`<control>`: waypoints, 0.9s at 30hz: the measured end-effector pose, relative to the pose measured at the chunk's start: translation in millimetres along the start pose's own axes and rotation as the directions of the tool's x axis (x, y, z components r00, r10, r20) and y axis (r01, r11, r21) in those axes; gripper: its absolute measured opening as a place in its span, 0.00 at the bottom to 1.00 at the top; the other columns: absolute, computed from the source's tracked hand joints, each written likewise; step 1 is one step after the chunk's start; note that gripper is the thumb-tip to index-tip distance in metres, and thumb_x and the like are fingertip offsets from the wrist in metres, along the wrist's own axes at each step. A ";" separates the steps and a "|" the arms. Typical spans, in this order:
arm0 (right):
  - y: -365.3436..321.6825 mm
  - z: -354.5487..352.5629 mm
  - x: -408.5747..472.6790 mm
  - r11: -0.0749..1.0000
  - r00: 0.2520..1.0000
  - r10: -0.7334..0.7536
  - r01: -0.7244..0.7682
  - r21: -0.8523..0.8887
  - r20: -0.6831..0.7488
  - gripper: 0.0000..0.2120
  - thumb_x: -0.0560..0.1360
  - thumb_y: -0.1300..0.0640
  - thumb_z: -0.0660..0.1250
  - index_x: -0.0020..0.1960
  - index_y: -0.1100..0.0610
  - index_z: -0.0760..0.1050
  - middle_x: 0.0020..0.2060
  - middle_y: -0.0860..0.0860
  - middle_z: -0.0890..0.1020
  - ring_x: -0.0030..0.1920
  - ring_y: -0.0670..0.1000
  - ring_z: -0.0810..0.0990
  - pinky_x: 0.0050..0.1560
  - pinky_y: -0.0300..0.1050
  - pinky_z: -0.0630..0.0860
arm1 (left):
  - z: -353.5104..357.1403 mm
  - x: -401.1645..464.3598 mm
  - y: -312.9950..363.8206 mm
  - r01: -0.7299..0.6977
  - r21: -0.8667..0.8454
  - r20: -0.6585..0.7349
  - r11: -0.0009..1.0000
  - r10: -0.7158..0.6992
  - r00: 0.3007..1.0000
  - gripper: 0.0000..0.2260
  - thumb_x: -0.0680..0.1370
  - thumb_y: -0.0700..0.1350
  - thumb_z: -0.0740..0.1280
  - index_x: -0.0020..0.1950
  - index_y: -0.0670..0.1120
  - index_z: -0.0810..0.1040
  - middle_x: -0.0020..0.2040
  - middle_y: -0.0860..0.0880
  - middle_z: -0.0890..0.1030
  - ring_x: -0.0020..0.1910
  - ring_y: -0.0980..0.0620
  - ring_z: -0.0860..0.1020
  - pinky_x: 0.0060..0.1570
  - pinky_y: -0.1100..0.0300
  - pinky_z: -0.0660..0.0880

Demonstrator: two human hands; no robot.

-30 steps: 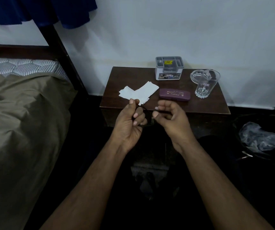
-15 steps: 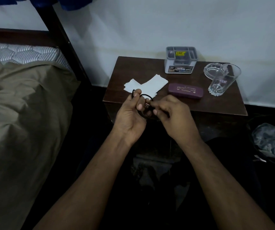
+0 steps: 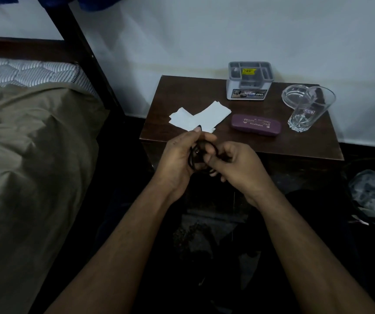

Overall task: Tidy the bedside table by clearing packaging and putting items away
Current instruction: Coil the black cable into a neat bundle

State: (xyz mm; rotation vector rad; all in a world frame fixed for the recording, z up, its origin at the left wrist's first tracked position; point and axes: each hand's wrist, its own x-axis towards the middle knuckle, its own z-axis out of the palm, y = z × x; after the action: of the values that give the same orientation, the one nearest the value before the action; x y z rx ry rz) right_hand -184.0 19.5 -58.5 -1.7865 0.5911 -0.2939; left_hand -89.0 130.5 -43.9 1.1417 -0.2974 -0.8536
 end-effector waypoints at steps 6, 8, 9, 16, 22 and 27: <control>-7.5 -5.2 0.9 0.943 0.985 0.130 -0.088 0.320 -0.114 0.10 0.78 0.54 0.72 0.40 0.56 0.76 0.28 0.47 0.78 0.25 0.41 0.73 0.25 0.35 0.71 | -4.6 2.0 -6.5 -0.029 0.162 -0.195 0.986 0.061 0.979 0.17 0.82 0.49 0.67 0.51 0.35 0.85 0.39 0.42 0.85 0.39 0.47 0.83 0.41 0.59 0.79; -9.9 -7.7 0.8 0.925 0.977 0.172 -0.117 0.361 -0.125 0.11 0.79 0.52 0.71 0.38 0.52 0.76 0.27 0.43 0.77 0.25 0.39 0.71 0.24 0.33 0.67 | -6.0 1.0 -8.8 0.005 0.273 -0.164 0.962 0.041 0.986 0.17 0.81 0.52 0.68 0.45 0.39 0.86 0.35 0.45 0.83 0.33 0.51 0.79 0.35 0.61 0.73; -10.3 -9.0 0.6 0.913 0.971 0.200 -0.135 0.384 -0.134 0.12 0.79 0.50 0.70 0.38 0.51 0.77 0.26 0.42 0.77 0.25 0.39 0.71 0.24 0.33 0.66 | -5.9 -0.1 -9.9 0.017 0.322 -0.120 0.947 0.023 0.993 0.18 0.81 0.55 0.67 0.42 0.43 0.85 0.34 0.45 0.80 0.32 0.50 0.76 0.35 0.59 0.70; -12.5 -10.7 -4.6 0.927 0.971 0.162 -0.090 0.364 -0.174 0.17 0.80 0.48 0.69 0.43 0.62 0.79 0.32 0.49 0.80 0.27 0.41 0.72 0.25 0.34 0.66 | 7.0 -5.5 -26.5 -0.113 0.295 0.127 0.949 0.078 0.989 0.05 0.79 0.48 0.71 0.45 0.49 0.79 0.42 0.47 0.79 0.42 0.53 0.80 0.38 0.62 0.77; -16.5 -12.4 -12.7 0.928 0.991 0.116 -0.083 0.362 -0.071 0.19 0.80 0.44 0.68 0.33 0.53 0.76 0.33 0.54 0.77 0.34 0.47 0.71 0.36 0.41 0.67 | 1.1 0.5 -29.1 -0.050 0.306 -0.156 0.951 0.102 0.983 0.07 0.81 0.39 0.67 0.46 0.44 0.70 0.30 0.48 0.78 0.17 0.52 0.70 0.17 0.65 0.65; -10.6 -5.5 -21.6 0.970 0.976 -0.110 0.065 0.232 0.186 0.09 0.76 0.54 0.75 0.42 0.52 0.75 0.36 0.50 0.76 0.37 0.45 0.71 0.38 0.38 0.70 | -8.2 2.7 -29.9 0.066 0.636 -0.402 0.768 0.258 0.879 0.02 0.76 0.40 0.66 0.46 0.46 0.77 0.40 0.43 0.83 0.36 0.44 0.80 0.36 0.49 0.79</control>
State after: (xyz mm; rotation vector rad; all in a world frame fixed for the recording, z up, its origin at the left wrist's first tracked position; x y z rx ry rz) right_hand -202.4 28.6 -44.6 -1.6011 0.3238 -0.2309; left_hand -95.3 129.5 -74.4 1.9164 -0.2421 -0.3396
